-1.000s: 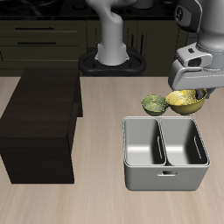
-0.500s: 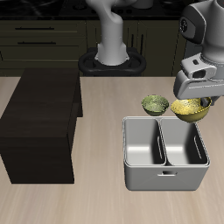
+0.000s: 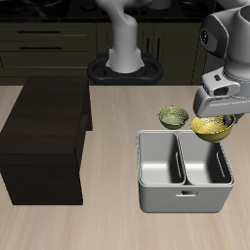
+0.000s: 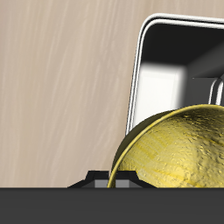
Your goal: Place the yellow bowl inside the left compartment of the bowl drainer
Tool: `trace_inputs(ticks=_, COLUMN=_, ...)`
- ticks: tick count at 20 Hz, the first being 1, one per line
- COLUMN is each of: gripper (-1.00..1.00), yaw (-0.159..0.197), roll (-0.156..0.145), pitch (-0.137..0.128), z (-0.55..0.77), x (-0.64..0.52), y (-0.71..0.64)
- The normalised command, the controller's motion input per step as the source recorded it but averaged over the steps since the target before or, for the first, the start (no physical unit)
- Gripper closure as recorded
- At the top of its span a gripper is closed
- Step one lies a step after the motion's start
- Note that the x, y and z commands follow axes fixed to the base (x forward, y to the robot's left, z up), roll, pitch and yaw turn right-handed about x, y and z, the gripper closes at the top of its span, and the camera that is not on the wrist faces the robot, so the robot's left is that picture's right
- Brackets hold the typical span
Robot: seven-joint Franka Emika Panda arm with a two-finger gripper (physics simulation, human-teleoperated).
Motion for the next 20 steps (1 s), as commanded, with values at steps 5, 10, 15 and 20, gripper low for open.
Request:
trace_inputs(ticks=5, gripper=1.0, yaw=-0.013, roll=0.015, pitch=0.017, z=-0.16, x=0.0, y=-0.06)
trace_inputs(ticks=10, gripper=1.0, yaw=0.002, roll=0.002, pitch=0.007, z=-0.13, x=-0.02, y=-0.09)
trace_inputs(ticks=15, gripper=1.0, yaw=0.006, roll=-0.015, pitch=0.003, z=-0.03, x=-0.01, y=-0.07)
trace_inputs(ticks=20, gripper=-1.0, yaw=0.005, roll=0.005, pitch=-0.006, z=0.02, x=-0.08, y=-0.05)
